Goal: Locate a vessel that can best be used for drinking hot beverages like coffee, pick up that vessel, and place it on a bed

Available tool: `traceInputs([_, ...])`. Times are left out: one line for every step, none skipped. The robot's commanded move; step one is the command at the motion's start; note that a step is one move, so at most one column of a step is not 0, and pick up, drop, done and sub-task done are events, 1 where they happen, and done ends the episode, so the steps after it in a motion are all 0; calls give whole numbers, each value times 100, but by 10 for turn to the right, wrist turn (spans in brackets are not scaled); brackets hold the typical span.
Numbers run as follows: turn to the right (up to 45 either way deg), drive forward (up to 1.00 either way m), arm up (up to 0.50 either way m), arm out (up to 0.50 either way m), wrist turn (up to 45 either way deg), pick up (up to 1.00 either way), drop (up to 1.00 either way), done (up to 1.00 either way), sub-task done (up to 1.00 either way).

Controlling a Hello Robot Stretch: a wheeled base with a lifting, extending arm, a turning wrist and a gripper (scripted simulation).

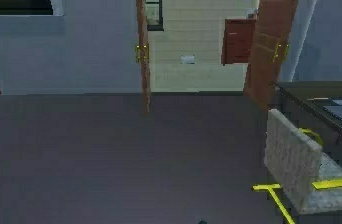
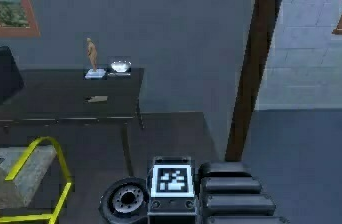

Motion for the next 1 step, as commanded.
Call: traceInputs([0, 100, 0, 0, 0, 0, 0, 0, 0])
